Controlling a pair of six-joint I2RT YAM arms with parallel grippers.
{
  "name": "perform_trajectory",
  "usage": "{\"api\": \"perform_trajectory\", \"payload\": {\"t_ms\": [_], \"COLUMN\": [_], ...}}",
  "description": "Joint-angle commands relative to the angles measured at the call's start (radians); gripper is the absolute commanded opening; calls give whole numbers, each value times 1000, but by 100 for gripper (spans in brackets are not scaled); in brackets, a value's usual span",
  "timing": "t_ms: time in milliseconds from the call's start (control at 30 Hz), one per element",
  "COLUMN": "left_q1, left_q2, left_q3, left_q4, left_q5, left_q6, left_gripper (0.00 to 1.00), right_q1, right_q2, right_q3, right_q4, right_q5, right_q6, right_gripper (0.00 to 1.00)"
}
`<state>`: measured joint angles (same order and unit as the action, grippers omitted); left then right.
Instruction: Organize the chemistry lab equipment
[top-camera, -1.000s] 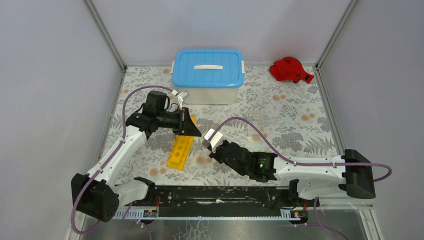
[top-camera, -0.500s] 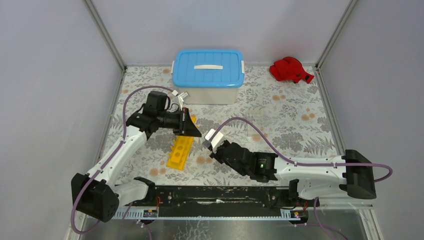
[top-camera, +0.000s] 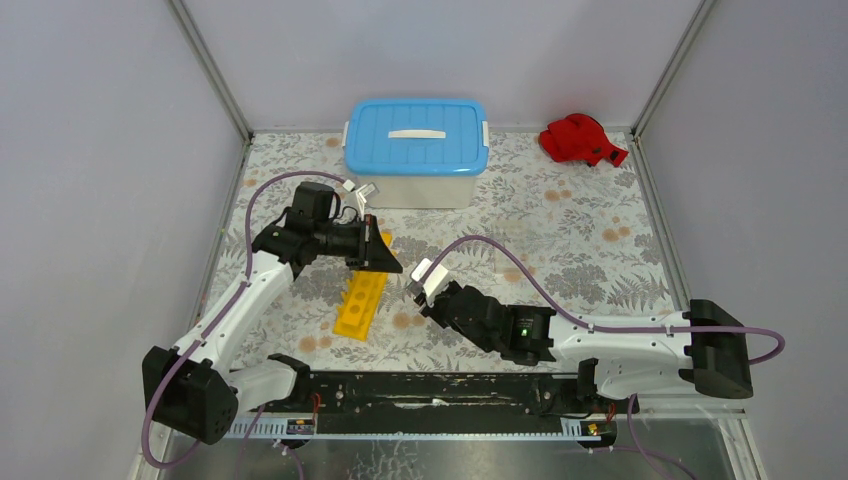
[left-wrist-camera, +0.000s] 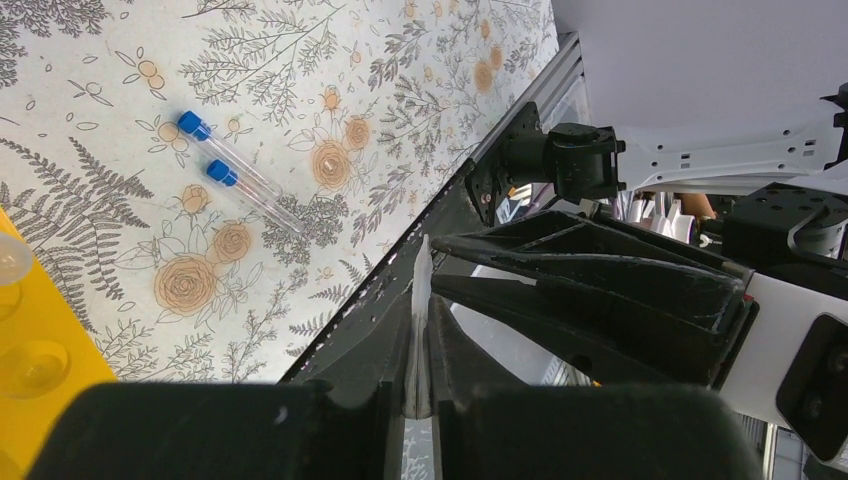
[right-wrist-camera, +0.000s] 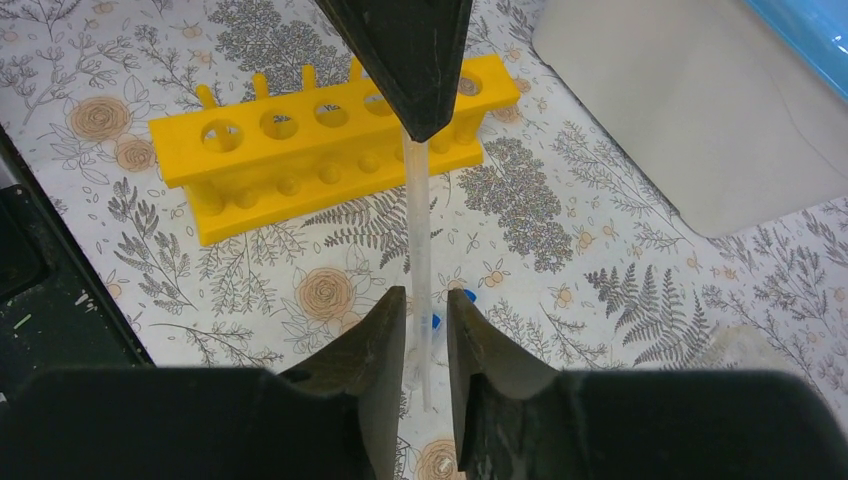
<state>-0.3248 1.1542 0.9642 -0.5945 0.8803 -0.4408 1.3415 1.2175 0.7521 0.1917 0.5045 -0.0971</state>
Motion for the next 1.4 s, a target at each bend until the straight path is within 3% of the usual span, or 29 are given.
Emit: {"api": "perform_trajectory", "payload": {"t_ms": [0, 300, 567, 900, 1367], "left_q1": [6, 7, 7, -21, -197], "left_q2": [-16, -19, 1, 1, 99], "left_q3": [32, 57, 191, 321, 415], "left_q4": [38, 28, -69, -149, -201], "left_q5": [-22, -75, -300, -695, -1052], "left_q6": [-10, -8, 37, 91, 139], "left_gripper": [1, 0, 1, 1, 1], "right_q1": [-7, -8, -10, -11, -20], "right_q2": [-30, -47, -91, -107, -91], "right_q3": [-2, -17, -41, -60, -81], "right_q4": [33, 45, 48, 67, 96], "right_q5": [12, 34, 98, 216, 259], "right_q6": [-6, -6, 23, 38, 37], "right_gripper": [30, 51, 60, 64, 65]}}
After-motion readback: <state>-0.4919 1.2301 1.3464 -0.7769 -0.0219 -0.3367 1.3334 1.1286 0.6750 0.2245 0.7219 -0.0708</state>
